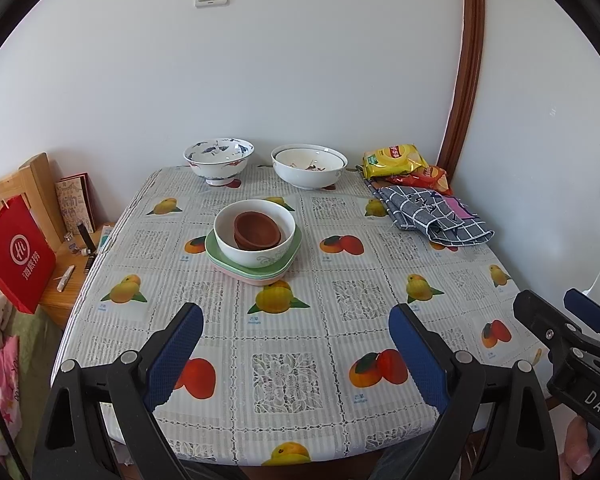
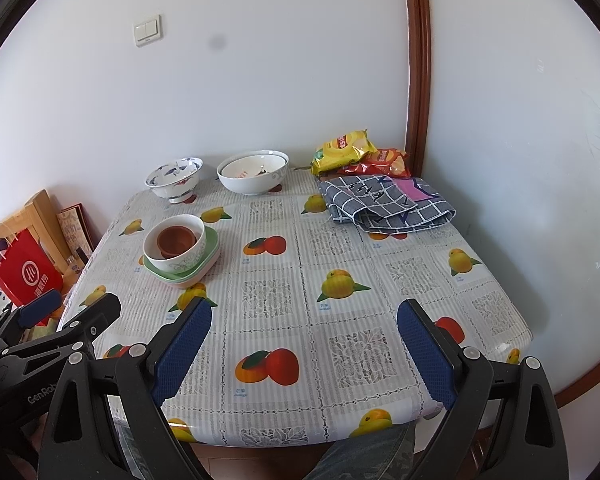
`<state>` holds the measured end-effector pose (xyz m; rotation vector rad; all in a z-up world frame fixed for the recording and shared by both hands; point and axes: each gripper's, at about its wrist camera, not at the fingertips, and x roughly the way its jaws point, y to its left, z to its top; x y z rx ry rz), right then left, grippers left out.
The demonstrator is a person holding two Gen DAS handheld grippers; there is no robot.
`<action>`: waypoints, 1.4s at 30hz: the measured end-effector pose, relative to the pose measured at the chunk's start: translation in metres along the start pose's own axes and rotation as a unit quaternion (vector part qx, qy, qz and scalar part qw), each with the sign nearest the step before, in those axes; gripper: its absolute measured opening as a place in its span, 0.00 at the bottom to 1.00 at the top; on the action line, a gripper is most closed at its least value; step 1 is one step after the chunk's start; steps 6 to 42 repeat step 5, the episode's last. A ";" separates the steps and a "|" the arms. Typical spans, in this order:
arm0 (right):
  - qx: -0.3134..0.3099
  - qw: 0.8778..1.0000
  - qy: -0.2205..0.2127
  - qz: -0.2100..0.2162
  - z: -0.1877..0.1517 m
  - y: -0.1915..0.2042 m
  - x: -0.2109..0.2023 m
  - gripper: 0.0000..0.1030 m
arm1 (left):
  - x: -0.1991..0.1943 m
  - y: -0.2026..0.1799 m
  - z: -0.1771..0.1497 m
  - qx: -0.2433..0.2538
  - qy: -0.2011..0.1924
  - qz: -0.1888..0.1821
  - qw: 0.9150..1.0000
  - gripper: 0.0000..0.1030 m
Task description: Organize plates and bowls
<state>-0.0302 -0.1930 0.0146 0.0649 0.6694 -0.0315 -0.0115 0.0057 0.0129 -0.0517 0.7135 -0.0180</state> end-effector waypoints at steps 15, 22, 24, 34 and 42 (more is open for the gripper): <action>0.000 1.000 0.002 0.002 0.000 0.001 0.002 0.91 | 0.001 0.000 0.000 0.003 0.001 0.000 1.000 0.92; 0.000 1.000 0.002 0.002 0.000 0.001 0.002 0.91 | 0.001 0.000 0.000 0.003 0.001 0.000 1.000 0.92; 0.000 1.000 0.002 0.002 0.000 0.001 0.002 0.91 | 0.001 0.000 0.000 0.003 0.001 0.000 1.000 0.92; 0.000 1.000 0.002 0.002 0.000 0.001 0.002 0.91 | 0.001 0.000 0.000 0.003 0.001 0.000 1.000 0.92; 0.000 1.000 0.002 0.002 0.000 0.001 0.002 0.91 | 0.001 0.000 0.000 0.003 0.001 0.000 1.000 0.92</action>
